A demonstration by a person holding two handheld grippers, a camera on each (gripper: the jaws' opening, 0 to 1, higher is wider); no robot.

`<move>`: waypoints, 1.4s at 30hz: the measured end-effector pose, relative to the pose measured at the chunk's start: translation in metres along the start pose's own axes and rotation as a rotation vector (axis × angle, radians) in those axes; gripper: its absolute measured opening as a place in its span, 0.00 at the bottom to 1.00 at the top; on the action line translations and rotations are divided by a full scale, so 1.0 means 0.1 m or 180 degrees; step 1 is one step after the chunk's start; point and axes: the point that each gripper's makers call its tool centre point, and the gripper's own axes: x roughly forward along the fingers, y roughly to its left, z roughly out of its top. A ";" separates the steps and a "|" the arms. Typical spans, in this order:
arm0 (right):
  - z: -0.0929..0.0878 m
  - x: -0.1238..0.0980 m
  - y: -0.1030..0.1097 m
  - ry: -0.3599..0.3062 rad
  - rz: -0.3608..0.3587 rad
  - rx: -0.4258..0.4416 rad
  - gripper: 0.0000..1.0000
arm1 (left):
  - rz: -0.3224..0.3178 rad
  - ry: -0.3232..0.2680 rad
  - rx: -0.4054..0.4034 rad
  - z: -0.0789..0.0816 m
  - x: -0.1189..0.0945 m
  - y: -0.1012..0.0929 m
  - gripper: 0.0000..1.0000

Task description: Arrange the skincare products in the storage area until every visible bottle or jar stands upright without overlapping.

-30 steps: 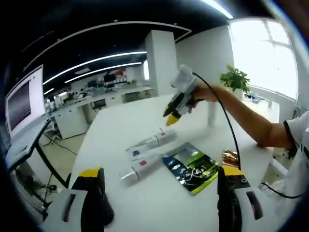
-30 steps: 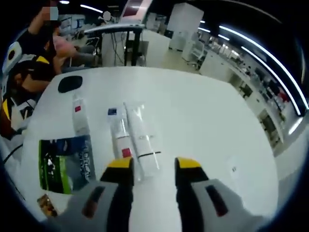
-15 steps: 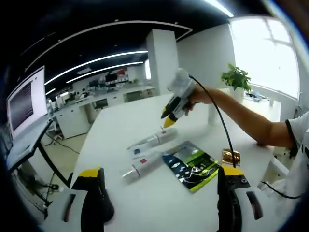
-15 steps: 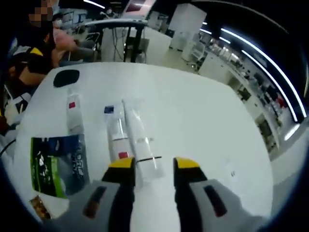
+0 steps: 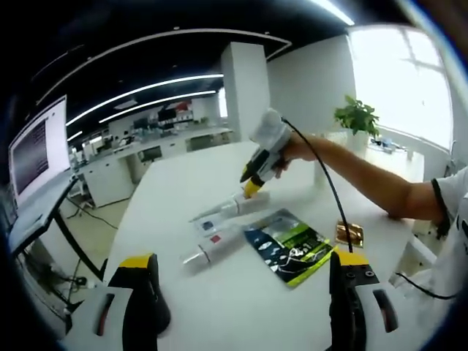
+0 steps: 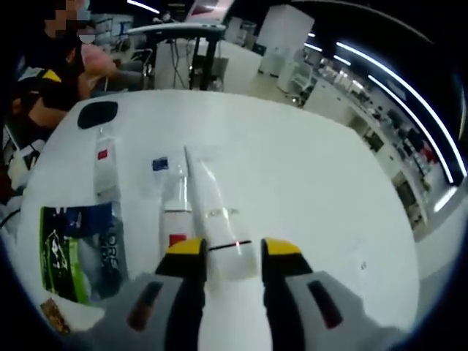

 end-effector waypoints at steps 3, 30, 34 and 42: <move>-0.04 0.02 0.06 0.0004 0.0025 -0.0002 0.29 | 0.0006 0.0005 -0.0001 0.00 0.00 0.01 0.99; -0.06 0.20 -0.01 -0.0022 0.0106 0.0099 0.33 | 0.0004 -0.0064 0.0021 0.03 0.04 -0.02 0.99; -0.08 0.18 0.06 -0.0014 0.0102 0.0101 0.34 | -0.0001 -0.0055 0.0015 0.02 0.05 -0.02 0.99; -0.09 0.20 0.10 -0.0016 0.0107 0.0138 0.33 | -0.0013 -0.0043 0.0020 0.00 0.08 -0.04 0.99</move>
